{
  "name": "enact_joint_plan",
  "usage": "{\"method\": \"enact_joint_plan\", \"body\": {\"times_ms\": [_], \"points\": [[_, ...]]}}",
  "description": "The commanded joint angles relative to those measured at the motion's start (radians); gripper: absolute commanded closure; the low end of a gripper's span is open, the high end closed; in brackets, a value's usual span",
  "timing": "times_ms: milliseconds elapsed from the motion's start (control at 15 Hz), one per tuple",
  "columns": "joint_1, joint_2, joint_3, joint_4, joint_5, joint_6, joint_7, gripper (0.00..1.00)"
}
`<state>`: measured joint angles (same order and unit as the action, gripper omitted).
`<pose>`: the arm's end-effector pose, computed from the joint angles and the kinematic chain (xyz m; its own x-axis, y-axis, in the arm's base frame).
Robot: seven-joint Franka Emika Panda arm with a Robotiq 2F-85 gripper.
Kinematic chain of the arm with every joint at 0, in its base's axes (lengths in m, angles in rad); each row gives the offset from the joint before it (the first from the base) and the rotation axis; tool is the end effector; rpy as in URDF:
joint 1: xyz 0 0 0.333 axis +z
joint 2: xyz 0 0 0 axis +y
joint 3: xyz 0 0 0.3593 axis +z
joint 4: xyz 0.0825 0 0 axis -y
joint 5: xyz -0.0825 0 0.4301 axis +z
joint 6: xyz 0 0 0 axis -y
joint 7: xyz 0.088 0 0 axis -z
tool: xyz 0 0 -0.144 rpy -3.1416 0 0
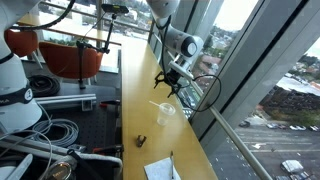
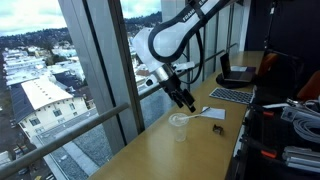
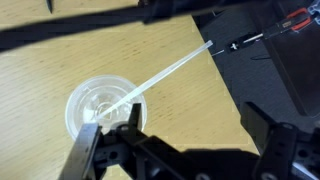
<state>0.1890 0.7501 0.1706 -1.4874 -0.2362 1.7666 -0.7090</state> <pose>0.6792 0.2094 0.1758 0.3329 0.8618 -0.3827 0.8673 -0.4391 -0.2345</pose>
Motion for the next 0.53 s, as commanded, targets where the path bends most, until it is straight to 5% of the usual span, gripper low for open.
{"method": "enact_joint_plan", "body": {"times_ms": [0, 67, 467], "points": [[-0.023, -0.167, 0.009, -0.246, -0.011, 0.145, 0.056, 0.00], [-0.009, -0.060, 0.011, -0.098, -0.007, 0.069, 0.028, 0.00], [-0.020, -0.155, 0.011, -0.230, -0.041, 0.155, 0.008, 0.00]]}}
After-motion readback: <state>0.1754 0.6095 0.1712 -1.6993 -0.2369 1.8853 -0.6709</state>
